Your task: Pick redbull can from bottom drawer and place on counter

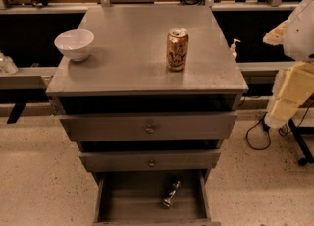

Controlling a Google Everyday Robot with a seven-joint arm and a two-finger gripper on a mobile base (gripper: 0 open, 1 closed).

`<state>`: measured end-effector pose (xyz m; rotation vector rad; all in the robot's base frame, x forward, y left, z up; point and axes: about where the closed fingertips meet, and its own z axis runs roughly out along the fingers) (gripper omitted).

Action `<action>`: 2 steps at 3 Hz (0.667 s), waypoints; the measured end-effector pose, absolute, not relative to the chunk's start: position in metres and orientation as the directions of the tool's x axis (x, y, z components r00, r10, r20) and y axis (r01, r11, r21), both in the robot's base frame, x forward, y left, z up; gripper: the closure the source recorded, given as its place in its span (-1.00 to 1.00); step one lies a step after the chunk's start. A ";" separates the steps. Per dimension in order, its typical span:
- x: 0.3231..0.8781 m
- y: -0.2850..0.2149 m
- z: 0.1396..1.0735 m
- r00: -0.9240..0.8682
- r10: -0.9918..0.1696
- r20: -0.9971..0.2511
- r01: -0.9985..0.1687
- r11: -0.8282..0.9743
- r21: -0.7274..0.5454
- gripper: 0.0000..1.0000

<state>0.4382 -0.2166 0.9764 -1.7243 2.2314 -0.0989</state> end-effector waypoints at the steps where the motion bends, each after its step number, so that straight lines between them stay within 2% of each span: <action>1: 0.438 -0.217 0.976 -0.221 -0.953 -0.207 -0.931 0.270 -0.246 -1.00; 2: 0.450 -0.189 0.944 -0.136 -0.963 -0.235 -0.966 0.181 -0.185 -1.00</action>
Offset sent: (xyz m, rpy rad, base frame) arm 0.0268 0.0681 -0.0863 0.1017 0.1616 0.2646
